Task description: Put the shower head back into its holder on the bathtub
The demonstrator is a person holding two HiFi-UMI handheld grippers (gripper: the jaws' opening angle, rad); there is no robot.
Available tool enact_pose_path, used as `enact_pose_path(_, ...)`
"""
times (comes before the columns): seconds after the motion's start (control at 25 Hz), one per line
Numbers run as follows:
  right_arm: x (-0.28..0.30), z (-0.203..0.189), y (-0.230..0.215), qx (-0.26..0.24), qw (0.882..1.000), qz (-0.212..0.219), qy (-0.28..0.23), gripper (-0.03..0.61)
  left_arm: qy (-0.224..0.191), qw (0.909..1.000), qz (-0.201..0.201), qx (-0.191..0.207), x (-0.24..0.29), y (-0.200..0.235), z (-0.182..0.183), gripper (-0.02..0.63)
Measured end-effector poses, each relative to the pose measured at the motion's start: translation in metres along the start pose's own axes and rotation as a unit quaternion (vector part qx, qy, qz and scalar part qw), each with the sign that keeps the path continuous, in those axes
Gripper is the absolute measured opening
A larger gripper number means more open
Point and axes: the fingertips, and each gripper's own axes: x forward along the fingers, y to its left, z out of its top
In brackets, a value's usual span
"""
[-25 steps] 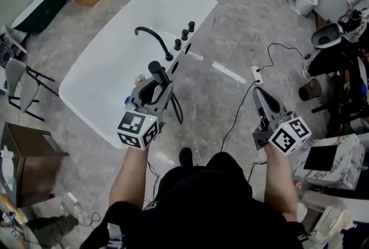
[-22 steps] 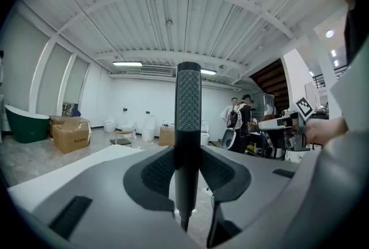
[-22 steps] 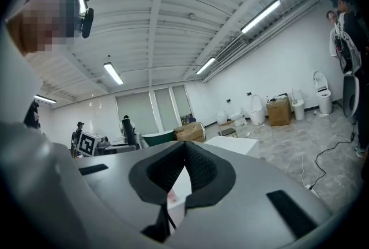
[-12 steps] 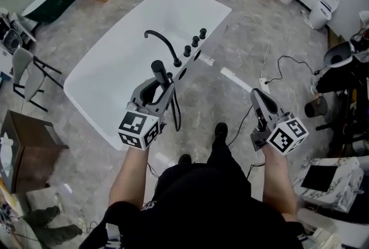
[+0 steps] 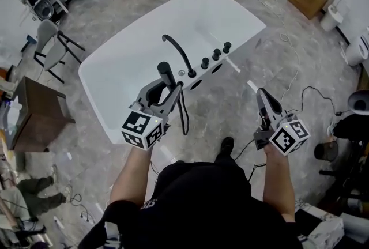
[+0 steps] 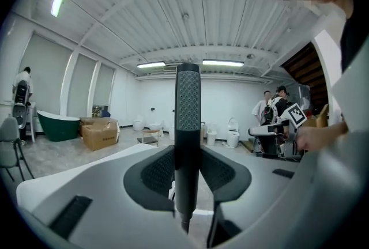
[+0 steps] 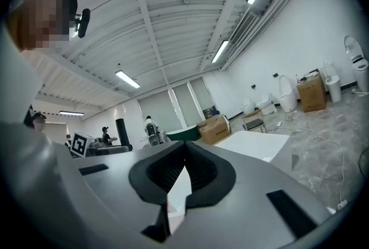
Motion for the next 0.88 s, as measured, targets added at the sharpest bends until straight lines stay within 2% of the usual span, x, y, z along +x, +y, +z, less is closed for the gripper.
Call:
enact_pose_path(0.2,0.039,0.027,-0.073,-0.015,0.997,0.065,0.044,0.014,0.010,0.9964,0.084,-0.013,0.045,-0.001,0.010,0.141)
enact_pose_path(0.4,0.089,0.023,-0.101,-0.033,0.987,0.125,0.100,0.014,0.016,0.9882,0.150,-0.026,0.074,0.006,0.007,0.141)
enact_pose_path(0.6,0.133,0.007,-0.094,-0.043,0.972,0.177,0.146,0.014,0.027,0.9806,0.190,-0.043,0.076,0.013,-0.007,0.141)
enact_pose_path(0.72,0.168,0.000,-0.076,-0.061,0.964,0.207,0.156,0.014,0.024,0.9768,0.208,-0.044,0.069,0.032,-0.014,0.141)
enact_pose_path(0.88,0.206,-0.004,-0.041,-0.072,0.958,0.236,0.148,0.014,0.020,0.9770,0.210,-0.032,0.059,0.053,-0.022,0.141)
